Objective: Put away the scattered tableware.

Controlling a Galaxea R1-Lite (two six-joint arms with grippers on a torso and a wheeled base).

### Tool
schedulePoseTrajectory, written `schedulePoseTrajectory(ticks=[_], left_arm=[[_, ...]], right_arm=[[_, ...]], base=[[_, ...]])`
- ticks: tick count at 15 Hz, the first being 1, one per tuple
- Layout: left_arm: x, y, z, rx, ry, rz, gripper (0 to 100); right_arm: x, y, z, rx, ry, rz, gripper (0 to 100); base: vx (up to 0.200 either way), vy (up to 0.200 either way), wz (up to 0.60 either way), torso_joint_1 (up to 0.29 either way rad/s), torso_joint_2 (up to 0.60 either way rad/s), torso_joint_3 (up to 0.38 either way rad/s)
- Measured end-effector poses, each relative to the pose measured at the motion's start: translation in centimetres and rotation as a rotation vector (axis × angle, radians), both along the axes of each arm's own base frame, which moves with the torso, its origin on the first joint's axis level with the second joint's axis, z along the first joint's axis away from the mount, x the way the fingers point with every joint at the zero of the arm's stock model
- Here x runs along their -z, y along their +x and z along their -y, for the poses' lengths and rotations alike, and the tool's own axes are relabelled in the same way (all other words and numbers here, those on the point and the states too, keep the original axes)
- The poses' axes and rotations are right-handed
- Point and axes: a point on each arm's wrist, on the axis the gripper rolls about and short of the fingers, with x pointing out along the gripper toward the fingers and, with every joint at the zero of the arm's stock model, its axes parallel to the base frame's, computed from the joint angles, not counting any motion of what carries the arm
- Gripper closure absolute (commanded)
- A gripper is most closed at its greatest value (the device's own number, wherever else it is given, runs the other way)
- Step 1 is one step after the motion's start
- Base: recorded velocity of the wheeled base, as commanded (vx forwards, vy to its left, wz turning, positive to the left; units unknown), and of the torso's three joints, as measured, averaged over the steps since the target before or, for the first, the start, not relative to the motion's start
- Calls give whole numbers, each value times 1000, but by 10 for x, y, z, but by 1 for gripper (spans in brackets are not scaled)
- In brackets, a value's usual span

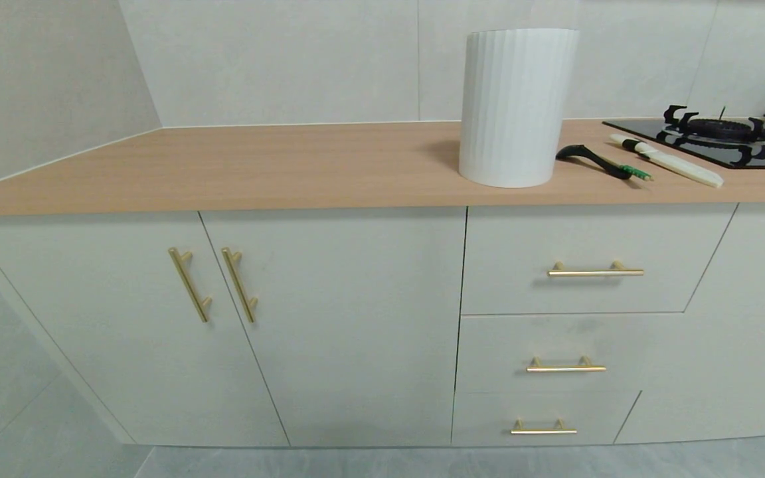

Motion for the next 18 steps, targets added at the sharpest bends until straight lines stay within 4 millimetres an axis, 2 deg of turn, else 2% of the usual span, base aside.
schedulePoseTrajectory(ticks=[3, 6, 9, 11, 13, 15, 18], left_arm=[[0, 0, 0, 0, 0, 0, 0], [0, 0, 0, 0, 0, 0, 0], [0, 0, 0, 0, 0, 0, 0], [0, 0, 0, 0, 0, 0, 0], [0, 0, 0, 0, 0, 0, 0], [0, 0, 0, 0, -1, 0, 0], [0, 0, 0, 0, 0, 0, 0]], right_arm=[[-15, 18, 0, -70, -8, -156, 0], [-27, 54, -4, -120, -20, -380, 0], [-40, 105, -11, -143, -31, -567, 0], [-45, 149, -17, -149, -35, -658, 0], [-42, 192, -23, -150, -37, -720, 0], [-30, 234, -28, -147, -38, -764, 0], [7, 283, -34, -132, -28, -804, 0]], base=[[0, 0, 0, 0, 0, 0], [0, 0, 0, 0, 0, 0], [0, 0, 0, 0, 0, 0], [0, 0, 0, 0, 0, 0], [0, 0, 0, 0, 0, 0], [0, 0, 0, 0, 0, 0], [0, 0, 0, 0, 0, 0]])
